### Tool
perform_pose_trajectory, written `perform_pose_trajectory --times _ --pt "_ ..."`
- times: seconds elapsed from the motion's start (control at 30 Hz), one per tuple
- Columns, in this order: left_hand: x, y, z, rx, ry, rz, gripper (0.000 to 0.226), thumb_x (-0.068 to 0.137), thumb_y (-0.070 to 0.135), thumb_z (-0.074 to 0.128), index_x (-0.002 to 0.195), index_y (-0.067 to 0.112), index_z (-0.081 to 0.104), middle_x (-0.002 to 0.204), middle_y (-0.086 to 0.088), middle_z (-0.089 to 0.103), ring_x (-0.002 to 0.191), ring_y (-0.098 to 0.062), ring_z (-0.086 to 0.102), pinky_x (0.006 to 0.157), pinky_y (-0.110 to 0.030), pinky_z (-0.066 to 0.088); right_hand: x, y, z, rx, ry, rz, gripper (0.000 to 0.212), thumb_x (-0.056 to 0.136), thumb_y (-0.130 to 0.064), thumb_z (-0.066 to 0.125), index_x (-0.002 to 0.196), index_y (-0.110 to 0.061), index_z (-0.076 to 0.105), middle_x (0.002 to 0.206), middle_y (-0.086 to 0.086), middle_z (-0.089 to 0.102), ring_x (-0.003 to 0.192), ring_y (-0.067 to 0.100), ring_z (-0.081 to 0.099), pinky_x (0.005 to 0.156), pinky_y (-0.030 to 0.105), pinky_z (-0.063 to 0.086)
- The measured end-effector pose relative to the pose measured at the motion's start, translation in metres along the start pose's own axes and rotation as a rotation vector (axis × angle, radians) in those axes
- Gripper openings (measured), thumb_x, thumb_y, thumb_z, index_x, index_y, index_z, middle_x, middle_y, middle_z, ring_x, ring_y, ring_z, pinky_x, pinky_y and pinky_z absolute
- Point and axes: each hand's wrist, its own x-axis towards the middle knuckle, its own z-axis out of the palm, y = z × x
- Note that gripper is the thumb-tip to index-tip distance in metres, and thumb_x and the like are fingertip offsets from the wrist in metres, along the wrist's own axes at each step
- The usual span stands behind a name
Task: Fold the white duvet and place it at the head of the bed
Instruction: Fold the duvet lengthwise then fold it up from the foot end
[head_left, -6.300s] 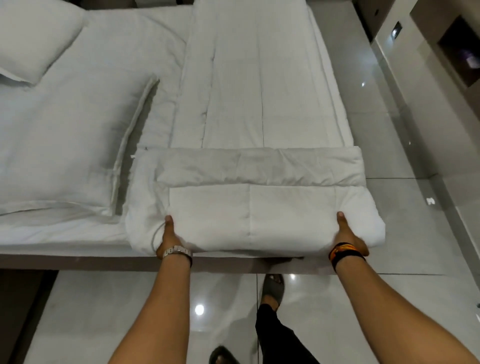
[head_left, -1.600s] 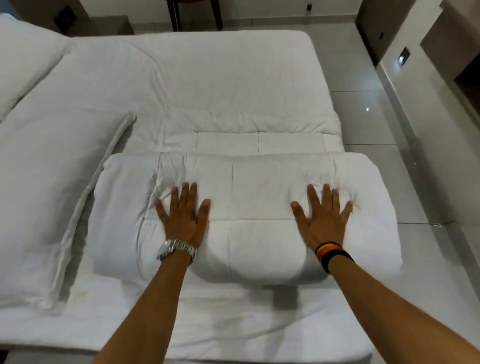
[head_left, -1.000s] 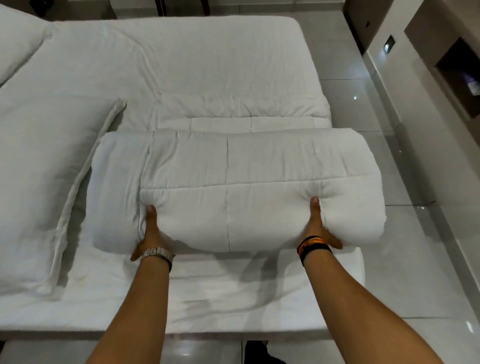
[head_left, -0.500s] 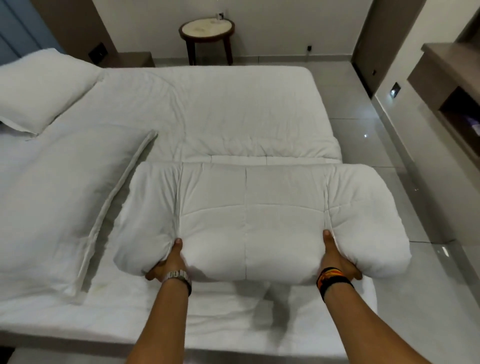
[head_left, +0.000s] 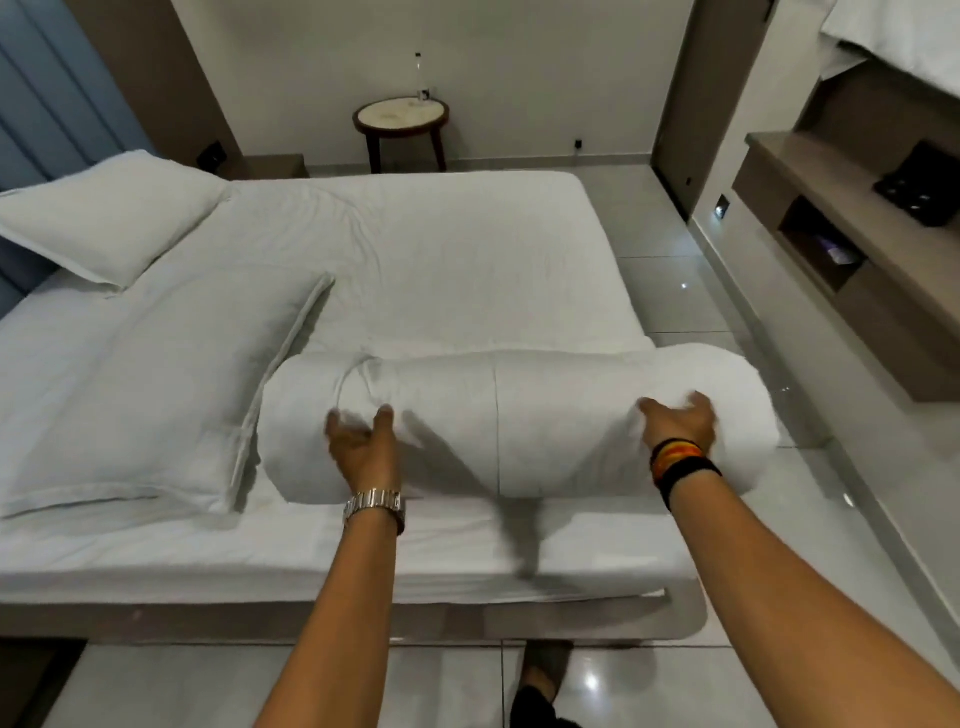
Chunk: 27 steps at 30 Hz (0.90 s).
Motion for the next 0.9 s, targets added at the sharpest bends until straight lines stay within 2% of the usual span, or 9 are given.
perform_pose_trajectory --times 0.07,0.1,0.17,0.27,0.33,0.47,0.63,0.8,0.9 --pt "0.008 -0.003 0.024 0.308 -0.161 0.219 0.071 0.099 0.047 0.063 0.16 0.03 0.033 0.169 -0.006 0.029 0.15 -0.03 0.037 0.118 -0.039 0.03 0.012 -0.006 0.017 -0.263 -0.127 -0.182 0.07 0.09 -0.036 0.079 0.151 -0.013 0.053 0.15 0.018 0.052 0.136 0.037 0.052 0.115 0.042 0.042" --pt "0.014 -0.009 0.035 0.582 -0.189 0.306 0.069 0.101 0.057 0.053 0.162 0.034 0.03 0.173 -0.005 0.018 0.155 -0.03 0.027 0.122 -0.047 0.02 0.018 -0.004 0.027 -0.44 -0.156 -0.275 0.068 0.094 -0.043 0.073 0.153 -0.016 0.051 0.15 0.019 0.047 0.138 0.039 0.047 0.117 0.046 0.039" --pt "0.033 -0.02 0.052 1.027 -0.127 0.487 0.07 0.102 0.069 0.033 0.164 0.04 0.019 0.175 -0.006 -0.003 0.159 -0.033 0.004 0.122 -0.061 -0.002 0.035 0.006 0.046 -0.767 -0.127 -0.47 0.069 0.101 -0.054 0.055 0.16 -0.022 0.04 0.156 0.019 0.037 0.147 0.039 0.031 0.121 0.052 0.026" --pt "0.073 -0.03 0.074 1.217 -0.073 0.723 0.075 0.098 0.072 0.021 0.166 0.04 0.013 0.174 -0.006 -0.015 0.158 -0.035 -0.018 0.117 -0.066 -0.016 0.073 0.021 0.068 -1.104 -0.018 -0.723 0.074 0.102 -0.069 0.03 0.166 -0.035 0.016 0.173 0.02 0.005 0.16 0.039 -0.003 0.122 0.061 -0.013" --pt "0.108 -0.036 0.098 1.259 -0.064 0.802 0.078 0.096 0.073 0.024 0.165 0.037 0.02 0.174 -0.008 -0.01 0.158 -0.037 -0.017 0.117 -0.07 -0.015 0.111 0.021 0.086 -1.2 -0.015 -0.811 0.079 0.099 -0.078 0.019 0.165 -0.038 0.003 0.175 0.018 -0.007 0.16 0.039 -0.013 0.116 0.065 -0.025" --pt "0.181 -0.054 0.154 1.319 -0.042 0.798 0.079 0.097 0.075 0.024 0.165 0.036 0.023 0.175 -0.009 -0.003 0.158 -0.039 -0.015 0.117 -0.074 -0.011 0.192 0.017 0.146 -1.229 -0.061 -0.863 0.082 0.097 -0.082 0.015 0.167 -0.038 0.011 0.175 0.018 0.005 0.161 0.04 -0.004 0.118 0.074 -0.013" --pt "0.263 -0.106 0.219 1.399 -0.054 0.738 0.079 0.099 0.075 0.017 0.166 0.036 0.014 0.175 -0.009 0.003 0.159 -0.039 -0.012 0.117 -0.074 -0.01 0.275 0.056 0.222 -1.232 -0.171 -0.827 0.08 0.1 -0.078 0.012 0.167 -0.035 0.01 0.174 0.019 0.01 0.161 0.041 0.003 0.119 0.075 -0.006" --pt "0.268 -0.092 0.233 1.477 -0.144 0.613 0.087 0.093 0.081 0.001 0.166 0.036 0.012 0.175 -0.009 0.001 0.158 -0.038 -0.014 0.116 -0.073 -0.012 0.278 0.031 0.232 -1.267 -0.276 -0.726 0.093 0.089 -0.085 -0.008 0.167 -0.037 0.005 0.175 0.019 0.003 0.16 0.041 -0.004 0.117 0.075 -0.009" --pt "0.261 -0.054 0.247 1.38 -0.082 0.503 0.096 0.084 0.093 0.001 0.163 0.043 0.022 0.174 -0.005 0.012 0.159 -0.039 -0.01 0.113 -0.073 -0.02 0.263 -0.01 0.249 -1.076 -0.315 -0.742 0.094 0.086 -0.094 0.002 0.166 -0.044 0.003 0.175 0.014 0.004 0.16 0.044 -0.006 0.113 0.075 -0.021"
